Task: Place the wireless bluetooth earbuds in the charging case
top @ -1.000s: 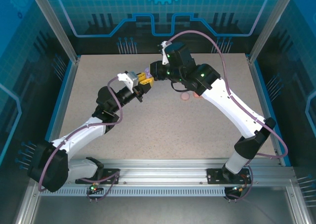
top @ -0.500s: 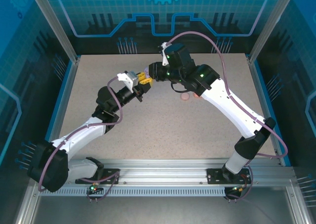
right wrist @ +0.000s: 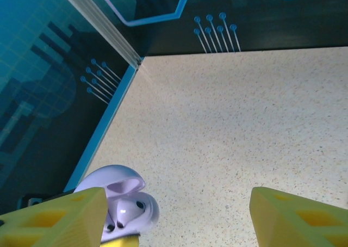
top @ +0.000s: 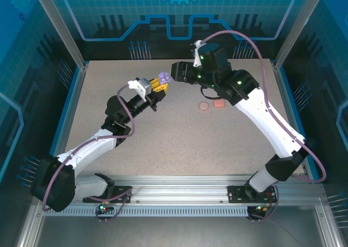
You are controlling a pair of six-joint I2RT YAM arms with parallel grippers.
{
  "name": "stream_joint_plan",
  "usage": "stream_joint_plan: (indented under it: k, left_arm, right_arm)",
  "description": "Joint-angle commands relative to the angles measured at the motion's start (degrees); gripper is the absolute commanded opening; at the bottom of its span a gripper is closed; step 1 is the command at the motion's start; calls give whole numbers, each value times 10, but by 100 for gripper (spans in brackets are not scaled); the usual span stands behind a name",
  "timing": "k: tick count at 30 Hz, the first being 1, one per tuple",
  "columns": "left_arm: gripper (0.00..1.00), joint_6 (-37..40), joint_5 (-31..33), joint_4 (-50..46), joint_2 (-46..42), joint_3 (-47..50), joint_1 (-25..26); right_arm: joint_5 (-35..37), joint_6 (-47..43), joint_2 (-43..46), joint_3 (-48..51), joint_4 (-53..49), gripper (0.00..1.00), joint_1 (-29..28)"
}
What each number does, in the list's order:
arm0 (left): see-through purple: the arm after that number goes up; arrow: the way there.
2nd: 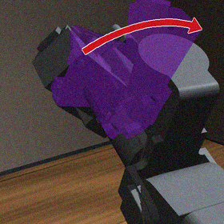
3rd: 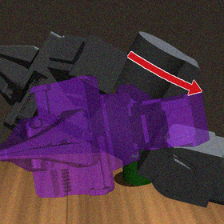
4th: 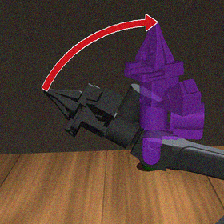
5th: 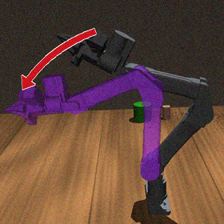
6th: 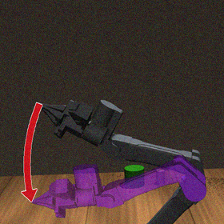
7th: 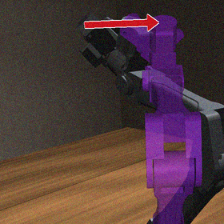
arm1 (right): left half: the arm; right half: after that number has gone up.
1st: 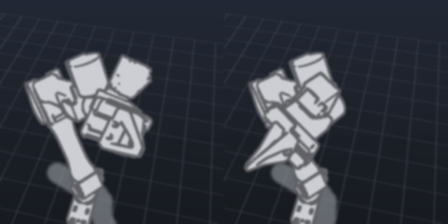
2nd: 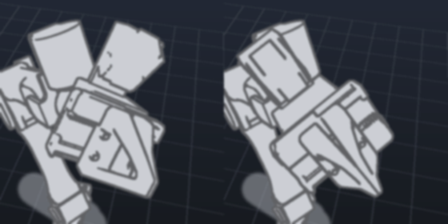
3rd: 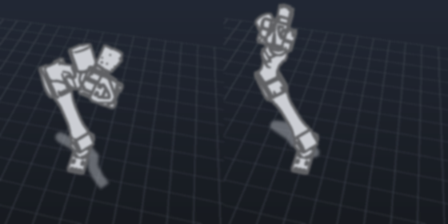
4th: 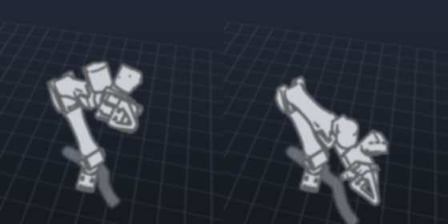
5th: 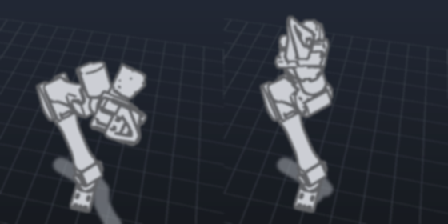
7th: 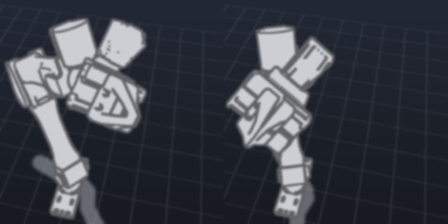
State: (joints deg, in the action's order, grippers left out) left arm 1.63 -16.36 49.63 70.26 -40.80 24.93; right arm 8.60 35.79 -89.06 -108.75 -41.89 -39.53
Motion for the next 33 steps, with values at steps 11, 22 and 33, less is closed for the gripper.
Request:
stream_joint_plan:
  k: [11,22,33]
  left_arm:
    - [0,-25,-39,26,46,-50,10]
    - [0,-46,-52,35,129,-91,58]
    - [0,-61,-61,25,162,-108,82]
  right_arm:
    - [-16,13,77,83,-26,71,89]
    - [-111,-51,5,-20,-94,72,188]
    - [-218,-70,-153,-160,-154,45,196]
